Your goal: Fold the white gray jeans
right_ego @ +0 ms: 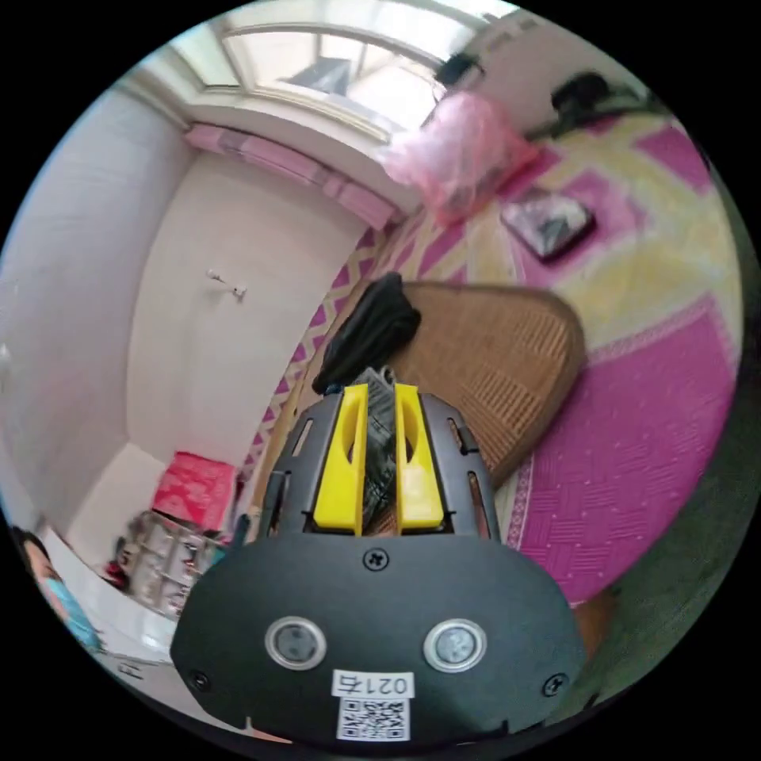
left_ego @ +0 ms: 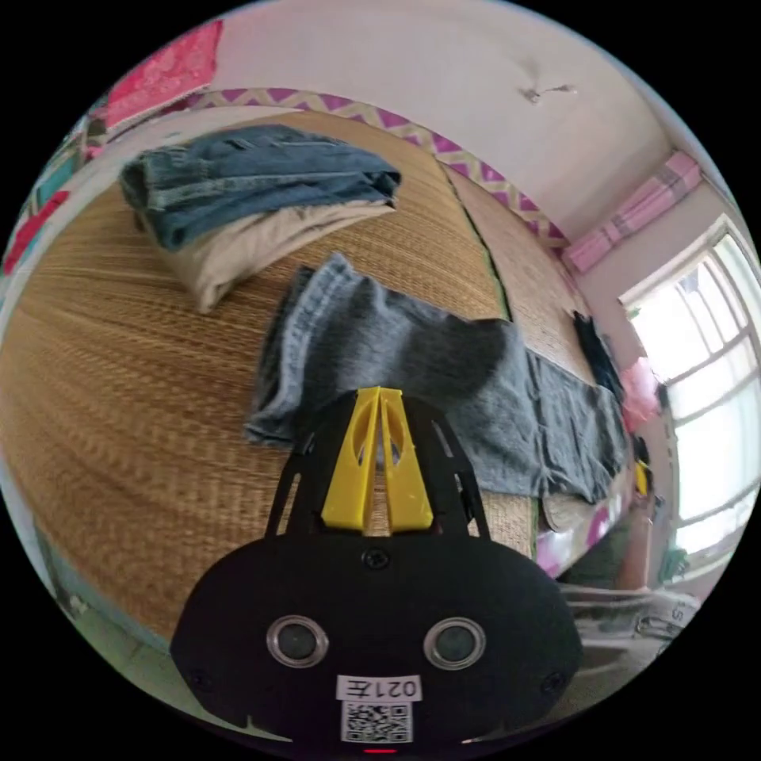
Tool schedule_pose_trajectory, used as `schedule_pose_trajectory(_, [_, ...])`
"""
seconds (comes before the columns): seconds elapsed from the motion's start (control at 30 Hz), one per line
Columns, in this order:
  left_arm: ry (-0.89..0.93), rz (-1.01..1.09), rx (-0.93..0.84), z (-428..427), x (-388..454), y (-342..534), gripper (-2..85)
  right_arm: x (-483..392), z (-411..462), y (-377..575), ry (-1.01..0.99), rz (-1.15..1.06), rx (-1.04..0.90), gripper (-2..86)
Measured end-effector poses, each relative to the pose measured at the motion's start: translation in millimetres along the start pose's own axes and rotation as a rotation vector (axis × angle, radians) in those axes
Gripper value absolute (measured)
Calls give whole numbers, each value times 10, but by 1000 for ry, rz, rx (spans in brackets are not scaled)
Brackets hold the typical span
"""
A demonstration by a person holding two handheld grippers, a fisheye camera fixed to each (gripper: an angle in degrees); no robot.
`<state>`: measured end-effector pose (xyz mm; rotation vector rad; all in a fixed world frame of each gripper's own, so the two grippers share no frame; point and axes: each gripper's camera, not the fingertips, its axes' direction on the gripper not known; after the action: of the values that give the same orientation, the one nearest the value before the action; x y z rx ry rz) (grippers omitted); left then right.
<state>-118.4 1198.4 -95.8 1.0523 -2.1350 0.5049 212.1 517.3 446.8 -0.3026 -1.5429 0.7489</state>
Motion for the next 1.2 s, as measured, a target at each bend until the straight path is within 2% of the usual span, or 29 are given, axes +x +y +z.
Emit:
schedule_pose_trajectory(0.07, [29,85,129,-134,503,92,-9,-650,84,-29,0,-252,-8,45])
schedule_pose_trajectory(0.13, [159,279,214,-99,1298,129,-9,-1484,533,-5,-90,-529,-149,25])
schedule_pose_trajectory(0.2, [255,459,127,439,2445,-2,-9,-2064,989,98,-73,-704,-250,16])
schedule_pose_trajectory(0.23, [251,467,81,649,2672,-66,-9,-2392,1301,195,-31,-802,-301,10])
schedule_pose_trajectory(0.33, [81,399,-146,1765,3180,-350,-9,-2967,1958,392,33,-953,-398,2])
schedule_pose_trajectory(0.4, [284,258,-166,2069,2933,-415,-9,-3153,2261,424,43,-984,-465,1])
schedule_pose_trajectory(0.47, [369,161,-161,2174,2844,-377,-9,-3291,2523,443,60,-1039,-526,3])
schedule_pose_trajectory(0.6, [490,15,-97,2287,3046,-172,-9,-3444,3125,354,115,-1200,-645,43])
schedule_pose_trajectory(0.67, [475,0,-45,2226,3292,-115,-9,-3484,3393,315,126,-1308,-723,58])
schedule_pose_trajectory(0.73, [455,86,-37,2176,3784,-134,-9,-3572,3685,275,124,-1462,-812,70])
schedule_pose_trajectory(0.8, [414,258,-34,2132,4653,-149,-7,-3692,3884,194,90,-1511,-884,74])
schedule_pose_trajectory(0.9, [282,500,-57,2200,5869,-116,0,-3903,4211,47,49,-1556,-955,81])
schedule_pose_trajectory(1.03, [264,781,-149,2440,7067,-1,36,-3981,4601,-61,15,-1560,-1132,67])
schedule_pose_trajectory(1.2, [206,961,-206,2376,8174,26,77,-4042,4407,-302,-40,-1574,-1078,-1])
